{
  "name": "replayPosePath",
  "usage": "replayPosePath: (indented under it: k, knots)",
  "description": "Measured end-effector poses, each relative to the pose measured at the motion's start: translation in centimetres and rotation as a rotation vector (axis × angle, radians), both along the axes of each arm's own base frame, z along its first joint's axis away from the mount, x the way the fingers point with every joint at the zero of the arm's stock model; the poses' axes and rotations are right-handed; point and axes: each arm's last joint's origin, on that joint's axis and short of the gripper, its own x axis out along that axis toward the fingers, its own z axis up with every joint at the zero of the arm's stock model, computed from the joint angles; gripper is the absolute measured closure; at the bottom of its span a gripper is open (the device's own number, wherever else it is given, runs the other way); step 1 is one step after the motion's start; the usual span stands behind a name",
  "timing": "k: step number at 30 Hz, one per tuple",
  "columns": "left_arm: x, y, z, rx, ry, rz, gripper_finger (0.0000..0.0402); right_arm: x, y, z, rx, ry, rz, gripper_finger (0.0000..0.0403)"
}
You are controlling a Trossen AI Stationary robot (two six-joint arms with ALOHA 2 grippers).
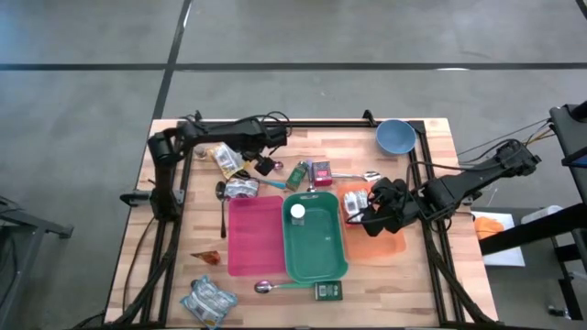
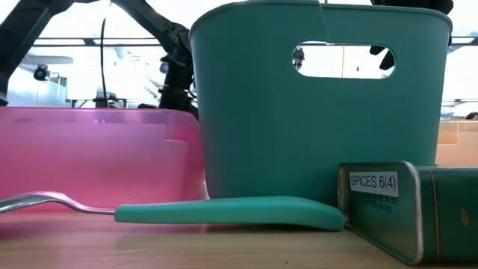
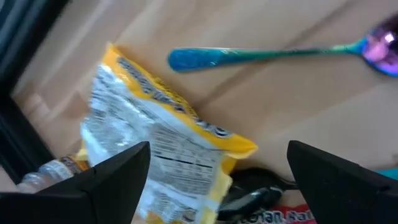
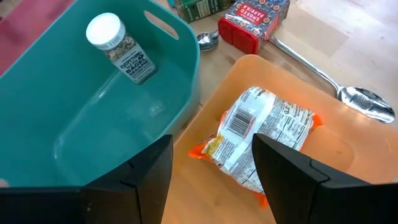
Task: Pick & Place Food Item
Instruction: Put the yellow noodle pack into the orange bin
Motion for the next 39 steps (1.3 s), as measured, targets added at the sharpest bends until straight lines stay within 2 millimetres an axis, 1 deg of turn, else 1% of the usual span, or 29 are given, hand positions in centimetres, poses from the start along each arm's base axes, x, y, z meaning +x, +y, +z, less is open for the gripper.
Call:
replayPosePath:
  k: [4,10,12,14,16,19,34,35,39]
  knots:
    - [0.1,0.1,-1.2,-0.017,0.032,0.004,0.0023,0.0,0.1,0.0,0.002,-0.001,0.006,0.0186]
    - [-0.8,0.2,-2.9,-0.036,0.071,0.022,0.0023,-0.1,0.2,0.0,0.003,-0.001,0.011,0.0186]
    - [-1.1,0.2,-3.3,-0.027,0.086,0.026,0.0028,-0.1,0.2,0.0,0.002,-0.001,0.012,0.0186]
    - [-1.3,0.1,-3.4,-0.015,0.100,0.024,0.0042,-0.1,0.2,0.0,0.000,0.000,0.014,0.0186]
    - [-1.5,0.1,-3.5,-0.001,0.115,0.019,0.0065,-0.1,0.2,0.0,-0.001,0.002,0.015,0.0186]
    - [-1.5,0.1,-3.5,0.009,0.119,0.017,0.0111,-0.1,0.2,0.0,-0.002,0.003,0.017,0.0186]
    - [-1.6,0.1,-3.2,0.030,0.122,0.036,0.0381,-0.1,0.2,0.0,0.003,0.001,0.012,0.0186]
    - [-1.6,0.1,-3.2,0.029,0.123,0.040,0.0390,-0.1,0.2,0.0,0.003,0.000,0.012,0.0186]
    - [-1.8,0.0,-2.7,0.015,0.111,0.046,0.0399,-0.1,0.2,0.0,0.003,0.000,0.012,0.0186]
